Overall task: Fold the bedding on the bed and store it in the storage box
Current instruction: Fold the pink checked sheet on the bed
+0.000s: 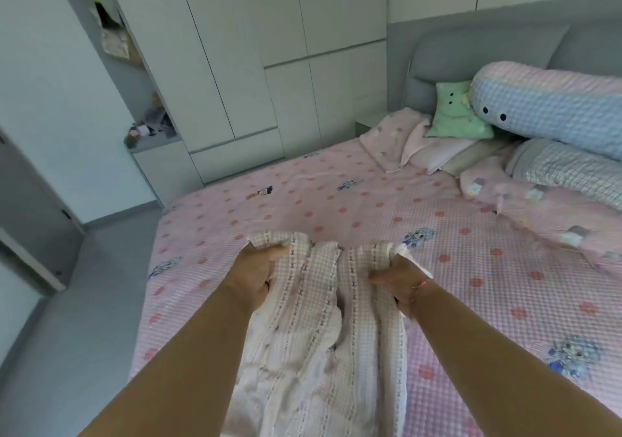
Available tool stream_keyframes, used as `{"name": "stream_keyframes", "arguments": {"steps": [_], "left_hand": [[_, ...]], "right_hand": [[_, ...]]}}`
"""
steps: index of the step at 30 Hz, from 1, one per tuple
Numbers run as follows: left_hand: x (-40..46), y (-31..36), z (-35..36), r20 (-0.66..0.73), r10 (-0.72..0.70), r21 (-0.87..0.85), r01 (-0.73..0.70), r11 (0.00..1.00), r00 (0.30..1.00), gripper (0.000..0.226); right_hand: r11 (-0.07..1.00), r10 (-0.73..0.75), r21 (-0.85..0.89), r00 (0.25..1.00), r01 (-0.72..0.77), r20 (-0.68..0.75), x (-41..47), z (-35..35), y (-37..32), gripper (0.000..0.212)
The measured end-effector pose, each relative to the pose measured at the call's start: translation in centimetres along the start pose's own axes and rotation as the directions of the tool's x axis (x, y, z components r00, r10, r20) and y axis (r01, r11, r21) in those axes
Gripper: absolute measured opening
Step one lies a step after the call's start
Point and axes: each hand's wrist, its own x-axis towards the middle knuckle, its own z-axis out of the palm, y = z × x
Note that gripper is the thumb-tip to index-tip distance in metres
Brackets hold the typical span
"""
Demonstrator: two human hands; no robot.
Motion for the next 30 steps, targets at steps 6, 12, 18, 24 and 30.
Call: {"name": "stream_keyframes", "arguments": {"steps": [6,12,18,24,30], "left_hand": [[-1.4,4.2,-6.2,-0.165,0.096,0.075,-0.084,0.994,0.982,0.038],[-1.4,6.0,-11.5,-0.375,0.172,0.378,-0.019,0.925,0.911,0.032],[-3.9,5.5,-11.0,-0.445,0.086,0.313,0.065,0.947,0.891,0.022],[-4.4,4.6,-13.9,-0.624,0.129,0.162,-0.034,0.986,0.770,0.051],[-3.1,4.0,-14.7,-0.581,0.107,0.051,-0.095,0.994,0.807,0.023]], "right_hand": [[0.996,-0.094,-0.020,0.983,0.092,-0.156,2.5,-2.3,-5.4,0.032],[0.975,-0.190,-0.170,0.937,0.144,-0.293,3.6,-2.8,-9.5,0.040],[0.915,-0.261,-0.377,0.921,0.141,-0.289,4.1,-1.7,-9.9,0.036],[0.817,-0.270,-0.575,0.913,0.050,-0.304,5.3,-3.9,-10.0,0.045],[0.755,-0.185,-0.655,0.946,-0.036,-0.265,5.8,-4.0,-9.9,0.066]]}}
